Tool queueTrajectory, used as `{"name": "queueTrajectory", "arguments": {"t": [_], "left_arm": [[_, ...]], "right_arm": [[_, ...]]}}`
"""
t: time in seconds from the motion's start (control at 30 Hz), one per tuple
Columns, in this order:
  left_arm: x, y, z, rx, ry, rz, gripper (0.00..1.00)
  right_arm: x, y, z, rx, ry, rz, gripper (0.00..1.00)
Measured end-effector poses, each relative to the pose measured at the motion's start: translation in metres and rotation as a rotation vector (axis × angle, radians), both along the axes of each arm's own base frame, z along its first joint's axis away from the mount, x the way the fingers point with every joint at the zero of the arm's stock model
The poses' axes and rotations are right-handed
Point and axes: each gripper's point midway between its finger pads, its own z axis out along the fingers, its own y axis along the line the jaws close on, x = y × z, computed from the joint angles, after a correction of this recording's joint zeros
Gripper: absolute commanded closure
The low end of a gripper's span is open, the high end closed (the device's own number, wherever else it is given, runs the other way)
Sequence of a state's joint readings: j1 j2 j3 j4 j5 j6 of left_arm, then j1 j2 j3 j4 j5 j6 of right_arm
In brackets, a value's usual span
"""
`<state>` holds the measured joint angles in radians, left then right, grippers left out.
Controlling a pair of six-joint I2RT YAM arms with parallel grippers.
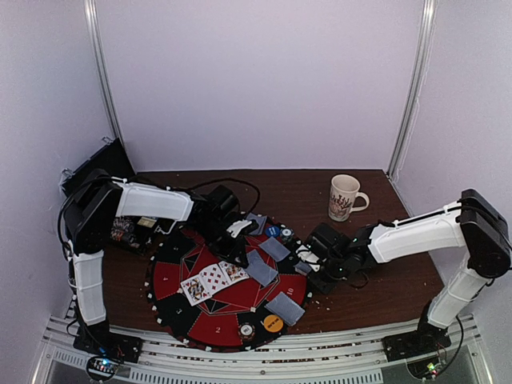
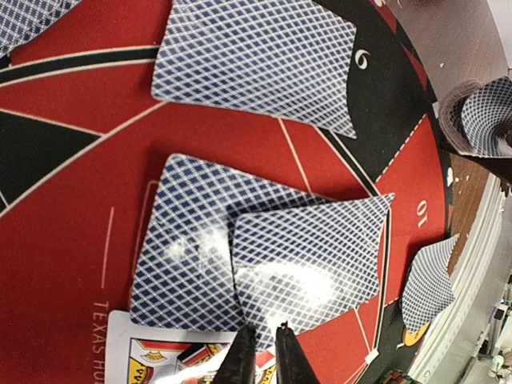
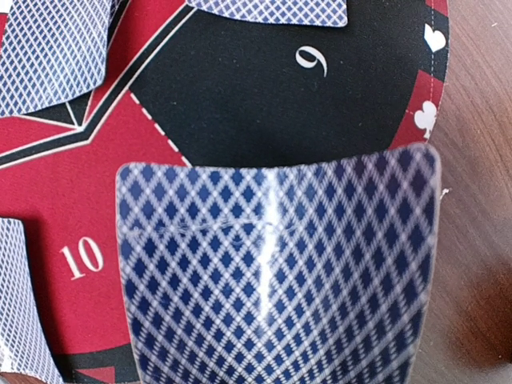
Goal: Distribute texas hold em gaming equipment
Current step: Place the face-down deck piles at the center of the board.
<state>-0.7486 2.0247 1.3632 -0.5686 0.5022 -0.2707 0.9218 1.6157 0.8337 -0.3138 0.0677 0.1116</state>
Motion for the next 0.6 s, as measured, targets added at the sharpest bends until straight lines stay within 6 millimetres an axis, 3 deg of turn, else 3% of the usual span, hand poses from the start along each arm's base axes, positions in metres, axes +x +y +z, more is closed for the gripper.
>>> {"name": "queueTrajectory", "arguments": {"t": [0.6], "left_arm": [[-0.0012,0.0023,0.0032,0.004,-0.017,-0.022,0.78]], "right_arm": [[-0.0003,0.0047,-0.0013,0.004,0.070,-0.097,0.59]]}}
